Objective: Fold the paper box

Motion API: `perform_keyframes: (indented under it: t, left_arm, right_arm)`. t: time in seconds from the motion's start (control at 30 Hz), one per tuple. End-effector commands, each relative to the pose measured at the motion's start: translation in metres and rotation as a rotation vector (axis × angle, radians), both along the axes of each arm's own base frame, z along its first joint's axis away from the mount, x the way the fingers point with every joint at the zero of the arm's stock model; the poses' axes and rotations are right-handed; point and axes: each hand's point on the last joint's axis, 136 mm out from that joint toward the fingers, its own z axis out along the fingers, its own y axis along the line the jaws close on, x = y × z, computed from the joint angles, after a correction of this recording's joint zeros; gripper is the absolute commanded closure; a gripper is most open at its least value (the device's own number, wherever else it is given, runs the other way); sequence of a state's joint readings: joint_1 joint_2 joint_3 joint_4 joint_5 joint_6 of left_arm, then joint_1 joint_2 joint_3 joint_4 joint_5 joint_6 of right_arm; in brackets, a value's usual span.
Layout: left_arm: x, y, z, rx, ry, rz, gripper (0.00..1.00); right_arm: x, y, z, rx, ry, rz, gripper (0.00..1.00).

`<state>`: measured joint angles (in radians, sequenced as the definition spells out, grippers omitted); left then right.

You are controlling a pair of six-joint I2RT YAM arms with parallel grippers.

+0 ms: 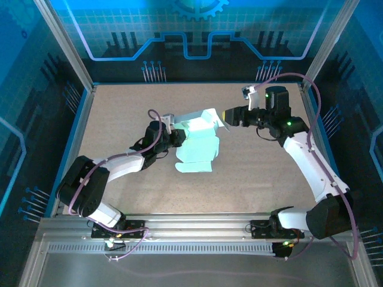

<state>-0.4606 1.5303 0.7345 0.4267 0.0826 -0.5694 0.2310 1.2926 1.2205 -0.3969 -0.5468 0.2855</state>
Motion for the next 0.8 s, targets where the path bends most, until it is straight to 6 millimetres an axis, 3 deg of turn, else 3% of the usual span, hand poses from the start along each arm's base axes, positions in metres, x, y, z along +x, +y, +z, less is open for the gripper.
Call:
perform_keyframes:
  t: [0.0,0.37,0.53,0.77]
  left_arm:
    - [0.002,-0.011,0.019,-0.049,-0.022,-0.059,1.00]
    - [0.002,-0.018,0.021,-0.102,0.007,-0.068,1.00]
    - [0.002,-0.019,0.020,-0.110,0.017,-0.071,1.00]
    - [0.001,-0.018,0.023,-0.116,0.015,-0.064,1.00]
  right_arm:
    - [-0.020,0.021,0.017,0.069,-0.104,0.222,0.40]
    - [-0.030,0.054,-0.008,-0.028,-0.092,0.321,0.41]
    - [-0.013,0.051,-0.024,-0.110,-0.062,0.217,0.45]
    - [-0.007,0.047,-0.031,-0.195,-0.065,0.143,0.48]
